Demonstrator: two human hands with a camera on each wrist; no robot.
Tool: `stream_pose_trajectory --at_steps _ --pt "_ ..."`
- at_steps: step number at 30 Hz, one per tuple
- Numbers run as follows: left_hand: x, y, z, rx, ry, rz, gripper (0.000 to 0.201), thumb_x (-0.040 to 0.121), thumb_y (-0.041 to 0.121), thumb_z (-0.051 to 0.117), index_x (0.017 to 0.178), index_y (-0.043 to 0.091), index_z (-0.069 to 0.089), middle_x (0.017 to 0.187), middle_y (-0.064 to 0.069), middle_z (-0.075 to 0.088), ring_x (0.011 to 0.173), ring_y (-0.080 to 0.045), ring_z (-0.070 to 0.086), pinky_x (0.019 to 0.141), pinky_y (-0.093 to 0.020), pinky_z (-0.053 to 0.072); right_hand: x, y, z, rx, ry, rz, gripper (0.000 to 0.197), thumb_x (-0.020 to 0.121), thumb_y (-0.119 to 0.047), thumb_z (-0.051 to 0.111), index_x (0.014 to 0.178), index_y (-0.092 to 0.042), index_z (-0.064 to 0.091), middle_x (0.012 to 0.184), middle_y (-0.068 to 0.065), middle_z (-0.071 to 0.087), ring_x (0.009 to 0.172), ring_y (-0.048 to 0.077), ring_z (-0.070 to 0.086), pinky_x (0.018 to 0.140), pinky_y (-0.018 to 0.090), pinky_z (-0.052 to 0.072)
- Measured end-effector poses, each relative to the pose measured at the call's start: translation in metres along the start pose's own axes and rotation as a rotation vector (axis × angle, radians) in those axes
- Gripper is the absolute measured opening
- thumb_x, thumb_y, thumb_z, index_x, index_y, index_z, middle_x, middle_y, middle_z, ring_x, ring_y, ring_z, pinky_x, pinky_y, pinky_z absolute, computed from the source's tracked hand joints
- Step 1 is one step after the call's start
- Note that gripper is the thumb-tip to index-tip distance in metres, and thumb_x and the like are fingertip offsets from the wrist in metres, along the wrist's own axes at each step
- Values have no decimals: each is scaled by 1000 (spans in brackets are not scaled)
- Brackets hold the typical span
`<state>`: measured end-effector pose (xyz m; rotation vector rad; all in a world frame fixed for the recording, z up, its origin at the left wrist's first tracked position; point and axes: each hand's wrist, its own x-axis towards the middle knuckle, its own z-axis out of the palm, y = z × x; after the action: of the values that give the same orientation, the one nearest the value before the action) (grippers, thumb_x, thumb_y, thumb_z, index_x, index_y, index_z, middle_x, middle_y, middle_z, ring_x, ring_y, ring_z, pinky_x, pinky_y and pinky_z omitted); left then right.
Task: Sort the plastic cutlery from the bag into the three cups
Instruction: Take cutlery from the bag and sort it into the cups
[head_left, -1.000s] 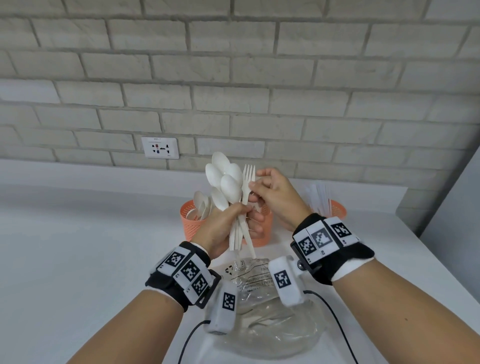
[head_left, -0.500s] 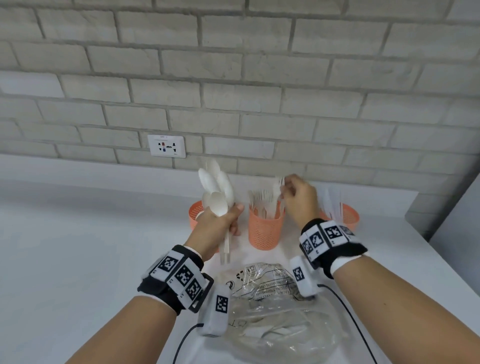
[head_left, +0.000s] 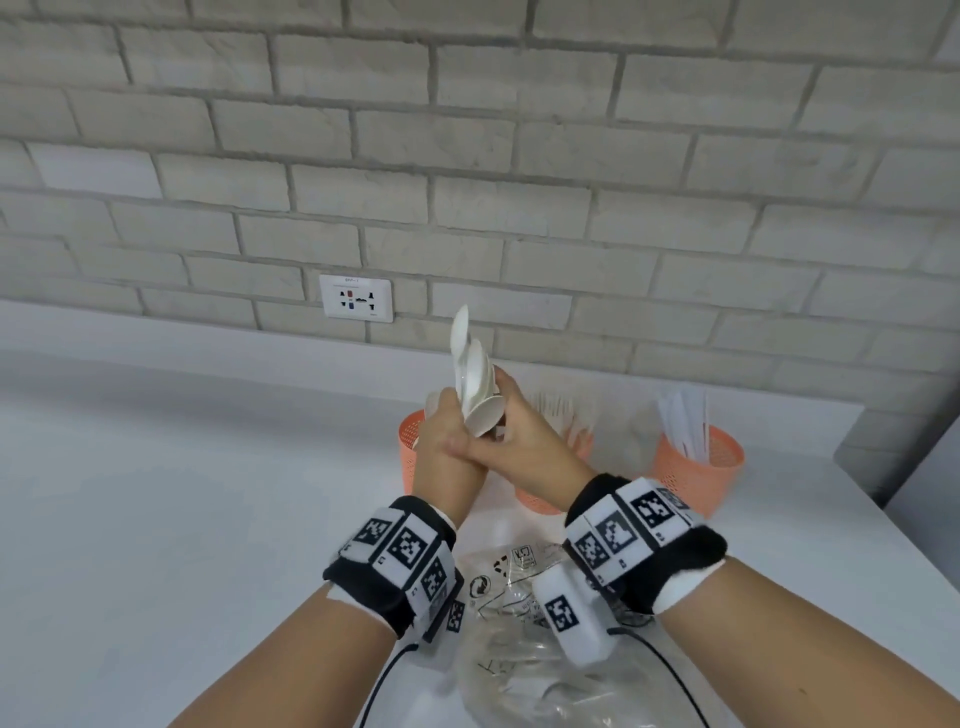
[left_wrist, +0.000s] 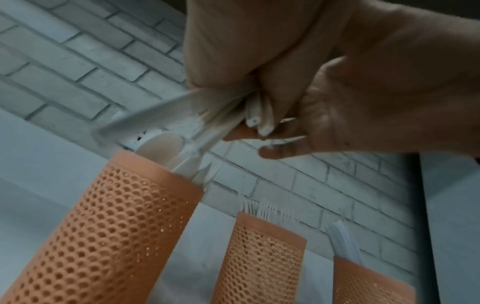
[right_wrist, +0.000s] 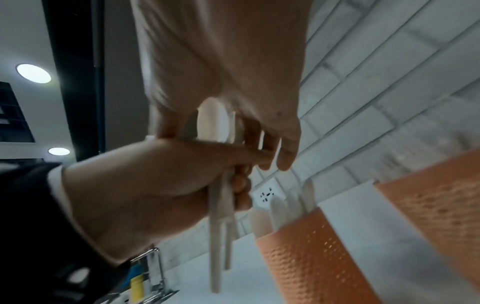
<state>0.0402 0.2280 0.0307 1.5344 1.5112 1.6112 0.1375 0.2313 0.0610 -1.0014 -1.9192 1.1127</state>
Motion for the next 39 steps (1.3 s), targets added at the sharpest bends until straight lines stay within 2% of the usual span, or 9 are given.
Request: stream_pose_trajectory --at_steps 3,6,11,15,18,23,29,34,39 --pt "-8 4 1 127 -101 110 10 89 4 52 93 13 53 81 3 50 80 -16 53 70 -25 48 8 1 6 155 178 62 63 68 -51 69 119 -19 52 105 3 68 101 19 65 93 47 51" --pt "-10 1 0 279 -195 154 35 83 10 62 111 0 45 89 -2 54 82 -16 59 57 -7 42 10 2 5 267 280 97 33 73 -32 69 98 -12 61 89 13 70 89 27 69 87 49 54" --pt "-12 5 -16 430 -526 213 84 76 38 71 140 9 25 125 -3 44 109 -16 49 86 -22 42 19 -5 -4 497 436 126 24 73 3 63 94 -6 56 73 19 64 69 29 66 67 39 58" --pt "19 1 -50 334 -357 100 62 80 34 69 133 14 46 126 -6 47 103 -14 51 84 -20 40 41 -9 -34 576 680 70 22 77 7 55 96 -4 50 62 9 53 47 14 52 51 25 47" --pt "41 -24 -69 337 -262 -46 80 71 36 77 138 14 38 135 -7 39 116 -15 44 95 -28 41 55 -5 -40 645 745 38 23 77 6 58 96 -5 52 64 7 56 56 17 53 60 30 47" --pt "49 -57 -54 378 -447 -174 119 51 56 77 147 18 18 147 -9 32 134 -22 36 109 -38 35 77 9 -10 577 683 65 25 75 4 61 95 -6 52 62 5 56 57 20 54 61 31 48" --pt "65 -71 -45 248 -348 -256 68 79 40 69 136 19 39 115 -1 53 104 -17 51 86 -29 43 96 18 4 520 770 75 31 75 5 58 105 -4 54 59 0 56 48 8 54 56 25 47" --pt "59 -84 -48 76 -373 -290 47 89 48 52 127 20 50 122 -4 60 111 -21 58 97 -38 46 98 20 23 459 764 -9 35 78 2 59 111 -7 52 76 11 63 62 17 59 58 24 52" --pt "49 -83 -55 30 -499 -273 106 60 45 77 146 19 20 140 0 40 131 -14 38 105 -28 33 92 36 50 363 564 -33 51 70 -4 71 113 -23 50 105 8 61 96 27 62 87 43 54"
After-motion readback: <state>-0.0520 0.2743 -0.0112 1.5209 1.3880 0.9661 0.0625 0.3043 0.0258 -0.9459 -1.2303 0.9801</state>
